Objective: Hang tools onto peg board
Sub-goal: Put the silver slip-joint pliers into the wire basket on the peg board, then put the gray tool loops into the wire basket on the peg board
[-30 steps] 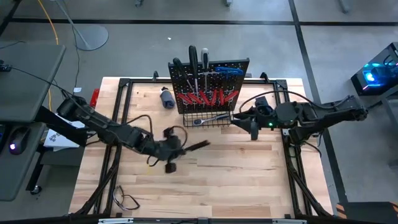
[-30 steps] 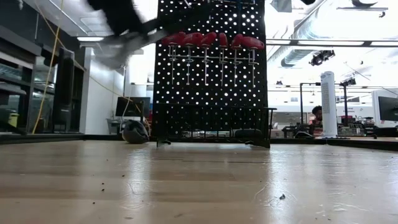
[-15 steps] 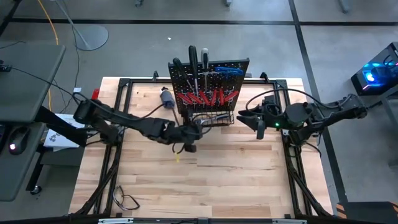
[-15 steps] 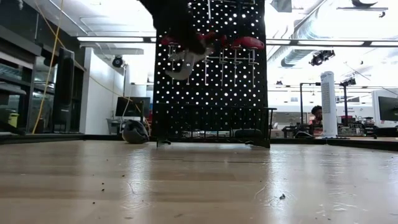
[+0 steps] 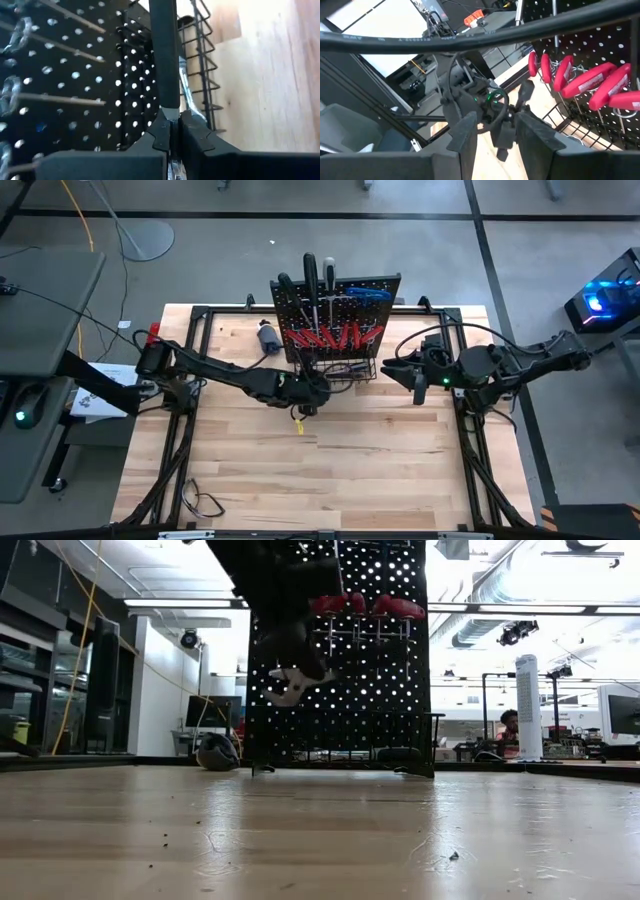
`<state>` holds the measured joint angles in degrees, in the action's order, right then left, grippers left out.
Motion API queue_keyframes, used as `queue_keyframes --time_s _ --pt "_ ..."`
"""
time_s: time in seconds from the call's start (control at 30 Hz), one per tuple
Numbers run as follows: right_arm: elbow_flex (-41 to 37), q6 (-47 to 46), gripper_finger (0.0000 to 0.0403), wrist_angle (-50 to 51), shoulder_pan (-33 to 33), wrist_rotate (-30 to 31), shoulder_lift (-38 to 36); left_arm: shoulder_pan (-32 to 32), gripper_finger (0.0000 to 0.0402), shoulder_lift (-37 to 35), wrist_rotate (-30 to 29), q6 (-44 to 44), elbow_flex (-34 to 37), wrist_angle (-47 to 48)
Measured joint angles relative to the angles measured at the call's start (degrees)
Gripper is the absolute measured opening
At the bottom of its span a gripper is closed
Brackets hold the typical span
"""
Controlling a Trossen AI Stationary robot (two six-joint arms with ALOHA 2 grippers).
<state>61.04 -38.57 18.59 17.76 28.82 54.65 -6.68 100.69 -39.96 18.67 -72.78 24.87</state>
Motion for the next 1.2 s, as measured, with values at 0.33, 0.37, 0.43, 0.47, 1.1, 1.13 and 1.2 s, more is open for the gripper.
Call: queue_keyframes --time_s 0.33,0.37,0.43,0.47,1.1,1.13,1.2 --pt "0.00 0.48 0.0124 0.00 0.00 -0.43 0.00 0.35 0.0111 1.66 1.02 1.12 -0.12 -5.04" --pt "0.00 0.48 0.0124 0.01 0.00 -0.44 0.00 0.33 0.0121 1.50 1.04 1.12 -0.12 -5.15" --pt "0.00 0.68 0.0124 0.09 0.00 -0.44 0.00 0.35 0.0139 1.46 1.01 1.10 -0.12 -5.38" --pt "0.00 0.68 0.0124 0.29 0.00 -0.46 0.00 0.35 0.0147 1.48 0.90 1.02 -0.12 -5.22" --pt "0.02 1.51 0.0124 2.40 0.02 -0.67 0.00 -9.75 0.0023 -8.90 10.60 -37.06 -6.19 24.54" --pt "0.02 1.51 0.0124 2.75 0.02 -0.66 0.00 -10.99 0.0013 -11.07 10.88 -41.10 -3.64 24.51" --pt "0.02 1.51 0.0124 3.15 0.02 -0.68 0.00 -13.77 0.0011 -15.89 10.92 -49.97 2.70 24.79"
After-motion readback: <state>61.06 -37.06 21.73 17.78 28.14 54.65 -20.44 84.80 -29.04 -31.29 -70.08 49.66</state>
